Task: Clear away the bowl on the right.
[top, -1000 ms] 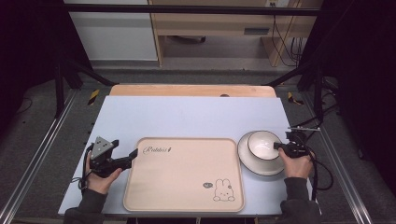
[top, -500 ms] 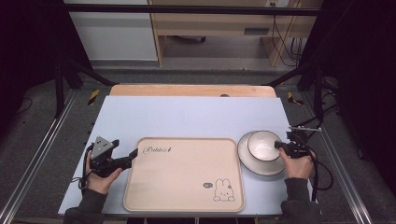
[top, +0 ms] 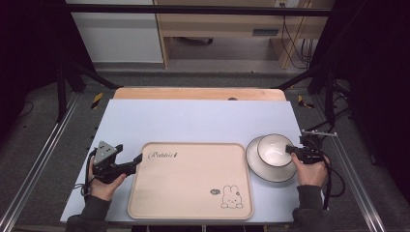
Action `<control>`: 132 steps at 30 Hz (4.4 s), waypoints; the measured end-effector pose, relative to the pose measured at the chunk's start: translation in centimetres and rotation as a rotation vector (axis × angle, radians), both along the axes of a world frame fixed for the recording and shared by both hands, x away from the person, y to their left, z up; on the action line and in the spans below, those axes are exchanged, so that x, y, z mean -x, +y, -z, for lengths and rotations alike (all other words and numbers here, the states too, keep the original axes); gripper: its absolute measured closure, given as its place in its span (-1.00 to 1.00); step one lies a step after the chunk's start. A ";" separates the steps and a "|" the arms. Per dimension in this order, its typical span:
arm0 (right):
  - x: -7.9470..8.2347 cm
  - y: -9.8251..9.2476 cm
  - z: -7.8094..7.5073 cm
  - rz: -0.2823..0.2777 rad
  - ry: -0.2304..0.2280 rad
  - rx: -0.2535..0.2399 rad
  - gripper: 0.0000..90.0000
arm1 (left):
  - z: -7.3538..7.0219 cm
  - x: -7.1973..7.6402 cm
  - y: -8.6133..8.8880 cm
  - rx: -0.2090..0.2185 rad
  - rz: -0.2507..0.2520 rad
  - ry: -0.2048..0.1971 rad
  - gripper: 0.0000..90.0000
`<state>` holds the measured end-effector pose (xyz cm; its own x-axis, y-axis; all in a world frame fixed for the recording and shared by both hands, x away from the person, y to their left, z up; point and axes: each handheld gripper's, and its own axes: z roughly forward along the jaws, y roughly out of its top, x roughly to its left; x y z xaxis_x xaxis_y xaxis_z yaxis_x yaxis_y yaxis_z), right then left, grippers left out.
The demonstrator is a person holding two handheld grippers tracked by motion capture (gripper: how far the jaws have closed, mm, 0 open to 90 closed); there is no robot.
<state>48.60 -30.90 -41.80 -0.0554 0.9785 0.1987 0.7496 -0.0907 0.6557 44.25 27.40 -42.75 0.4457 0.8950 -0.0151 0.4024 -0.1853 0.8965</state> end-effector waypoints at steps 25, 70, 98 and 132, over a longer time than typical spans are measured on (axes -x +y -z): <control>1.2 1.0 -2.2 -0.065 -0.070 -0.043 0.83 | 0.0 0.0 0.1 0.004 0.001 -0.003 -0.61; 2.4 6.9 -5.5 -0.263 -0.169 -0.040 0.83 | -0.1 0.1 0.2 -0.001 -0.003 -0.007 -0.61; 0.7 11.5 -6.7 -0.354 -0.186 -0.047 0.83 | 0.1 0.1 0.1 -0.011 0.000 -0.001 -0.61; -1.7 17.6 -5.7 -0.444 -0.172 -0.061 0.83 | 0.1 0.1 0.0 -0.013 0.004 -0.004 -0.61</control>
